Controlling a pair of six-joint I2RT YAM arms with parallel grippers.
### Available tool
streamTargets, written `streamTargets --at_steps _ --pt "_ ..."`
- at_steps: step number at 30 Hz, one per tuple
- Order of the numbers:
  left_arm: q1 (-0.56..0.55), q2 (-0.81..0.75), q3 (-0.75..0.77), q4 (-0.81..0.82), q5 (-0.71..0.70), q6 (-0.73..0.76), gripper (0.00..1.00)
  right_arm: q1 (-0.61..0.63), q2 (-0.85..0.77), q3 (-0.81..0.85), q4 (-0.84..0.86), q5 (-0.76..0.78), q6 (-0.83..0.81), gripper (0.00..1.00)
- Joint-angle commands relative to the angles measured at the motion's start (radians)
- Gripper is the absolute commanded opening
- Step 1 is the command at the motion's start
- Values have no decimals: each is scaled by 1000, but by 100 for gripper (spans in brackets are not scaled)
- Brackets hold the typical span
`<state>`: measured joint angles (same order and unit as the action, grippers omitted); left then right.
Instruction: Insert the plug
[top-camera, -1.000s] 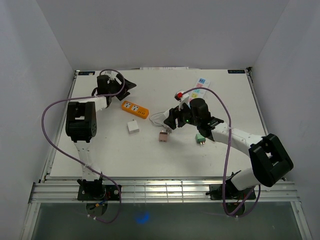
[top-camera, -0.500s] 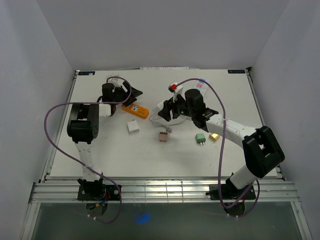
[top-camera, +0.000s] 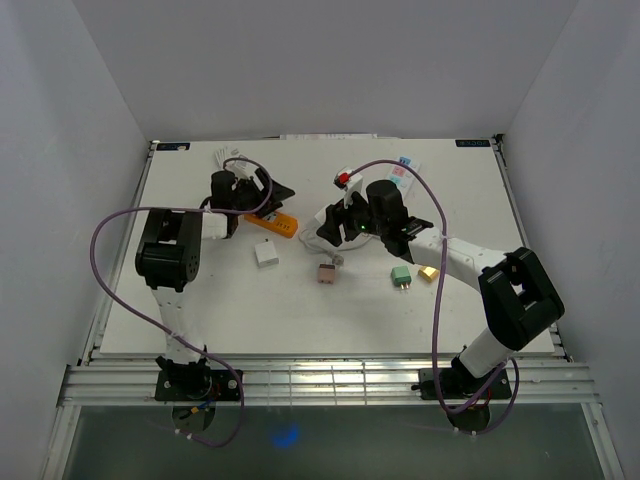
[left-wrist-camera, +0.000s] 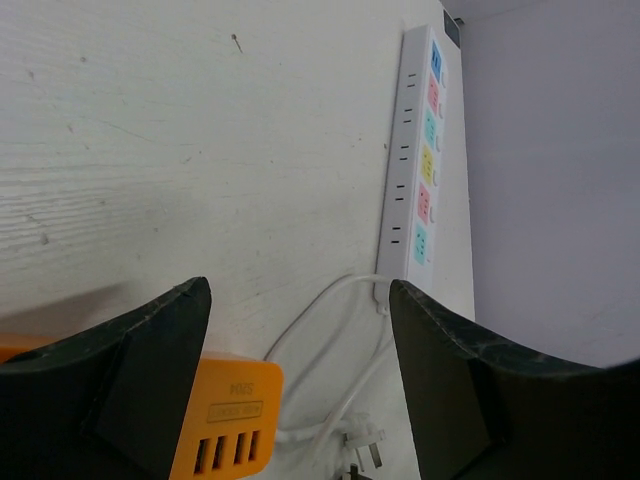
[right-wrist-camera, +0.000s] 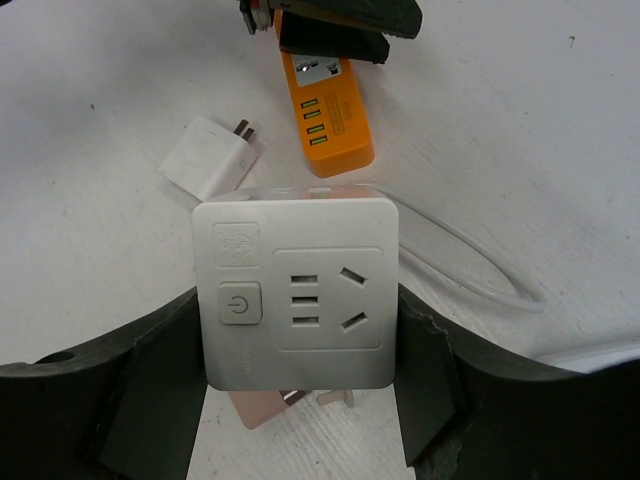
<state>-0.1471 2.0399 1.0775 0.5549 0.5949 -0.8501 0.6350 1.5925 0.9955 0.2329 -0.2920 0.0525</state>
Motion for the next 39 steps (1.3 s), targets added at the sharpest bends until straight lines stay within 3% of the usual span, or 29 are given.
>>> streamTargets --at_steps 1,6,12,25,39 --pt "56 -26 77 -49 26 0 83 -1 -14 52 43 -27 -6 20" --pt "122 5 153 -56 31 -20 83 -3 -19 49 54 -30 0 20" --pt "142 45 176 -85 -10 62 83 -3 -9 37 77 -45 13 20" --pt "142 65 47 19 -24 97 83 -1 -28 5 95 -64 15 20" --pt "116 71 1 92 98 100 83 -1 -69 -46 89 -12 10 18"
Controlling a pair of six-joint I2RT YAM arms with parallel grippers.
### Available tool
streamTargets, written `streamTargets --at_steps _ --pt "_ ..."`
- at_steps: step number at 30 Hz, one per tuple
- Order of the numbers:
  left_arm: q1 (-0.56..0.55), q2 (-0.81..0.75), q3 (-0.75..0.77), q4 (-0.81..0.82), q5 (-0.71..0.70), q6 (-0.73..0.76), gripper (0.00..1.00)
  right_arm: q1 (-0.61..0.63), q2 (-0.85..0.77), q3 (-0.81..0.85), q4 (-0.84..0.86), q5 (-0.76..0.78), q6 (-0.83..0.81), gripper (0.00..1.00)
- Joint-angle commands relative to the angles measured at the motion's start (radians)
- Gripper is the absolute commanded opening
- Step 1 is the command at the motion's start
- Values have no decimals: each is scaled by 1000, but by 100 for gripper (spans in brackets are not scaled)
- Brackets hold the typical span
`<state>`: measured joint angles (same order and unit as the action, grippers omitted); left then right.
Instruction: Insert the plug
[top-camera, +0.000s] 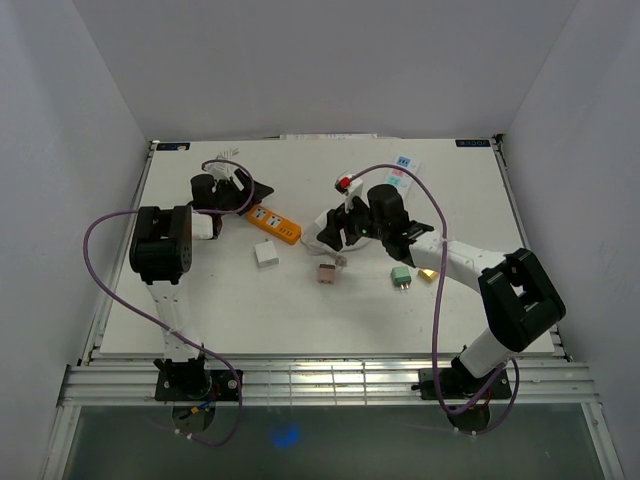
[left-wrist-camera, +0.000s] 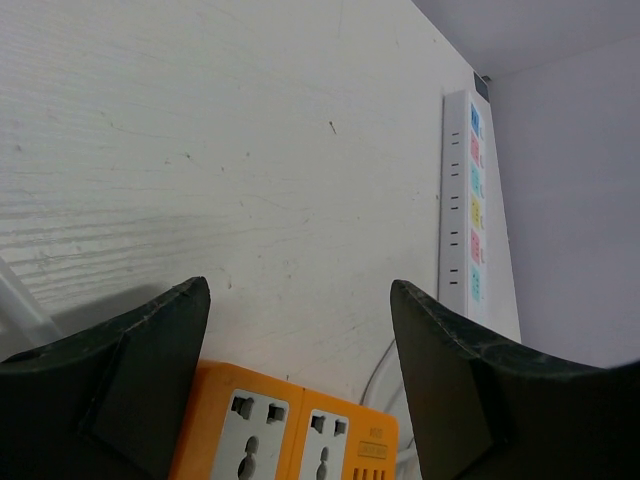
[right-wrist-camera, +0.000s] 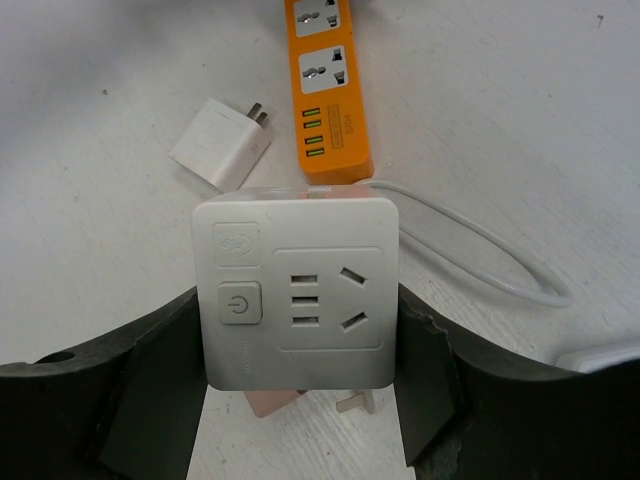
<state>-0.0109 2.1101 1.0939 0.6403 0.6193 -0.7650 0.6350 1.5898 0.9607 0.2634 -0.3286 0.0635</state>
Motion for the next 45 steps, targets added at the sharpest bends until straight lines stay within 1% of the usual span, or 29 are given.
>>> streamTargets --at_steps 1,8,13,15,19,23,27,31,35,39,45 --pt "-23 1 -20 7 77 16 83 -3 -82 -19 59 36 2 17" --pt "-109 -4 -55 9 74 41 83 -3 -146 -63 59 117 6 17" --pt "-167 -30 -104 13 76 49 83 -3 -149 -62 43 144 -14 17" --pt "-185 -41 -133 19 74 50 83 -3 -149 -57 31 178 -28 17" --pt "-193 -77 -173 27 68 46 83 -27 -131 -56 27 232 -28 16" --pt "-192 -104 -181 28 74 38 83 -57 -61 -24 28 218 -5 15" --pt "-192 -110 -186 27 79 21 83 -61 33 55 -4 131 2 14" --pt "-193 -116 -193 21 82 -5 83 -55 93 78 -15 123 12 15" --pt "-233 -127 -221 24 57 -7 83 -40 105 79 -27 109 6 15" --pt "-241 -124 -221 24 59 -14 83 -14 98 62 -32 146 -5 15" --pt "-255 -134 -226 32 66 -23 84 -6 76 64 -36 140 -8 15"
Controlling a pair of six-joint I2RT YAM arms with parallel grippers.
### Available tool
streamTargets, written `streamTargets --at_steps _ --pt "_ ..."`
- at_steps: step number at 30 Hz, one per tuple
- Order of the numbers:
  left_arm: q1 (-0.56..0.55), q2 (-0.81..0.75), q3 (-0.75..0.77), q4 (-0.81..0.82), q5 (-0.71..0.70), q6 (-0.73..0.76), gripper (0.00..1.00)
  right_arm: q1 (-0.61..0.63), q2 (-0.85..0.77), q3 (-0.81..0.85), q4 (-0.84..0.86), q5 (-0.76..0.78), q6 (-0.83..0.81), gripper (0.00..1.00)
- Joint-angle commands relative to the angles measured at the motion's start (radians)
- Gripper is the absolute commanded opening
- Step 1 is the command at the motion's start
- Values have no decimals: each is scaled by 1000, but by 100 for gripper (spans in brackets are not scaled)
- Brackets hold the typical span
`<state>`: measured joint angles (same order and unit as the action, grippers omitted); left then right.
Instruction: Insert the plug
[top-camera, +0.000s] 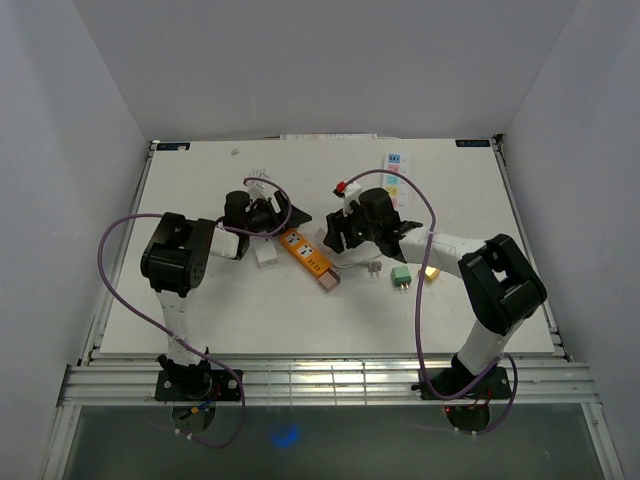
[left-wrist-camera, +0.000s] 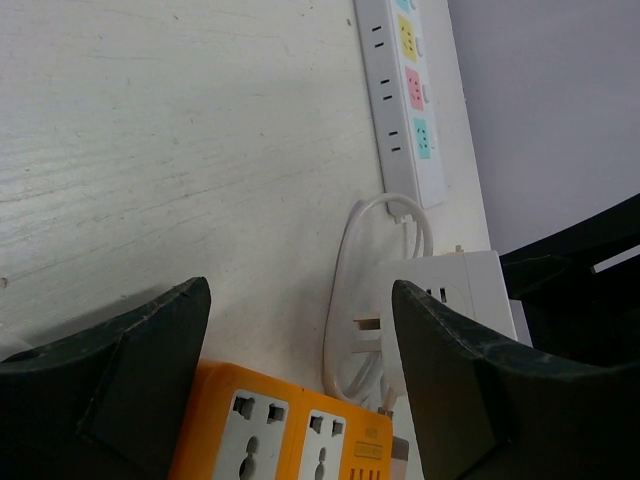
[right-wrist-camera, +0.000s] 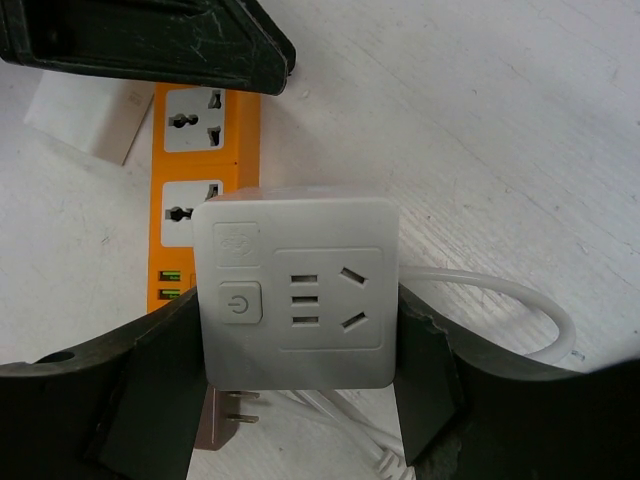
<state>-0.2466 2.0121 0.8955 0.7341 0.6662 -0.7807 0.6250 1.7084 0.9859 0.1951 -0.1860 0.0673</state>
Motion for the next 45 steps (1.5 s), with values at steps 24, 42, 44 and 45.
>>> streamTargets --at_steps 24,42,44,45 --pt "89 -383 -99 -263 -121 0 98 91 -78 77 -14 56 -58 15" --pt "87 -638 -260 -455 -304 -25 98 117 23 230 -158 -27 -57 15" --pt "87 -654 -273 -456 -315 -17 98 119 31 256 -175 -68 -47 15" --pt "89 -662 -283 -456 -320 -12 98 117 40 269 -186 -91 -37 15"
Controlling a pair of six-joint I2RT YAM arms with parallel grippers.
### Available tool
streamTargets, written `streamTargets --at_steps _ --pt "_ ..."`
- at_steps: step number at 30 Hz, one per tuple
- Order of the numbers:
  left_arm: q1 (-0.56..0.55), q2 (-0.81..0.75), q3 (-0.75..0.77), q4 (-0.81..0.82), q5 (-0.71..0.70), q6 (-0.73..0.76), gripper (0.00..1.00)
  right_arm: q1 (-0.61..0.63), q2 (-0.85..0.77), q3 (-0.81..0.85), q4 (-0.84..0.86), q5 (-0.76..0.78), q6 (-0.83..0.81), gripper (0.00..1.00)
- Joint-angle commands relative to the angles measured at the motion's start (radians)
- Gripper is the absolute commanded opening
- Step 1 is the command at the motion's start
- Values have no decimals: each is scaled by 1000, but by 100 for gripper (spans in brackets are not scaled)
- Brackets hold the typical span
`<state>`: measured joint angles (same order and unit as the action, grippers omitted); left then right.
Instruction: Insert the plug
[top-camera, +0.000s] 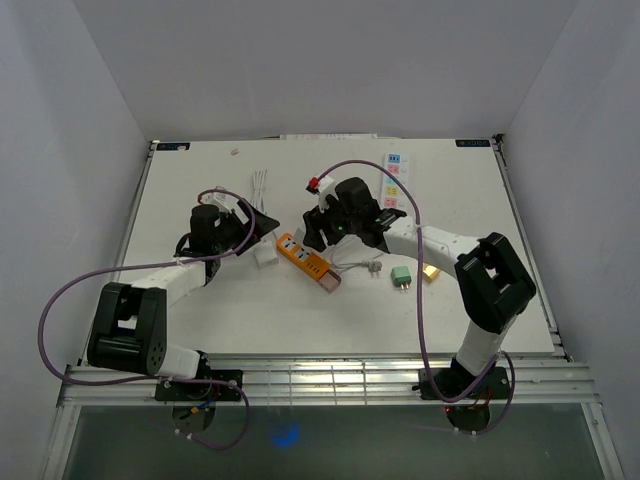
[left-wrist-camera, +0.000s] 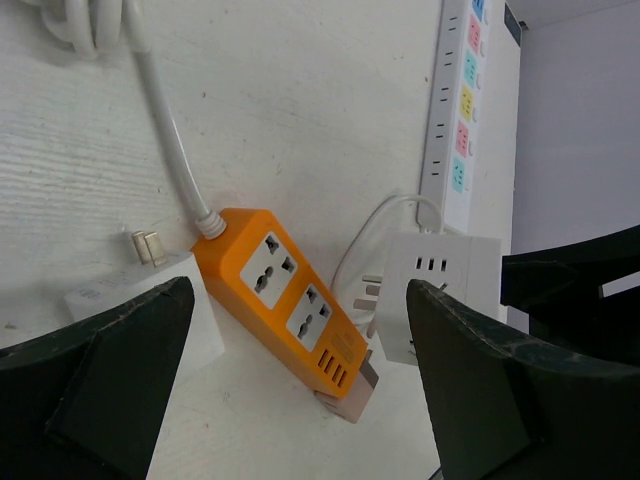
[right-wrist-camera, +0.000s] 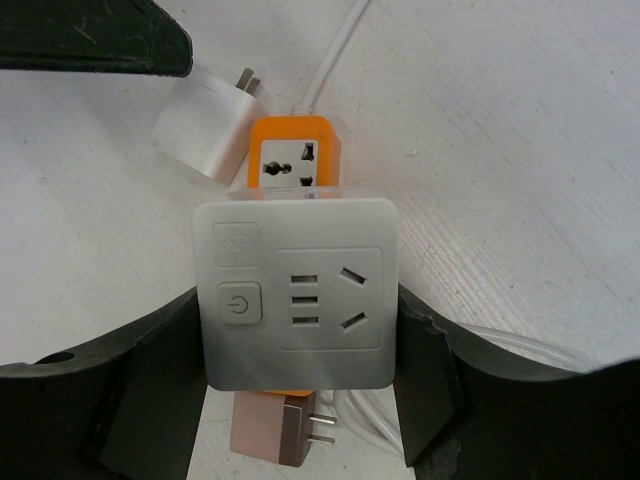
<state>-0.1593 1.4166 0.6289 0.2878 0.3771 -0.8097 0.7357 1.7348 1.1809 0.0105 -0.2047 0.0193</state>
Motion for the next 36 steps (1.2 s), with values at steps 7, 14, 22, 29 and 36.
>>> streamTargets --at_steps 7,14,22,29,36 --pt "0 -151 -72 -9 -101 44 98 -5 31 178 -136 -206 39 16" --pt "1 -219 -118 -3 -155 64 98 -9 52 206 -171 -265 45 15" --pt "0 -209 -120 -3 -158 72 98 -65 88 278 -238 -429 113 16" --pt "1 -202 -120 -3 -158 75 98 -71 97 270 -267 -309 96 16" --pt "1 -202 -121 -3 -165 76 98 -62 120 269 -273 -234 77 15"
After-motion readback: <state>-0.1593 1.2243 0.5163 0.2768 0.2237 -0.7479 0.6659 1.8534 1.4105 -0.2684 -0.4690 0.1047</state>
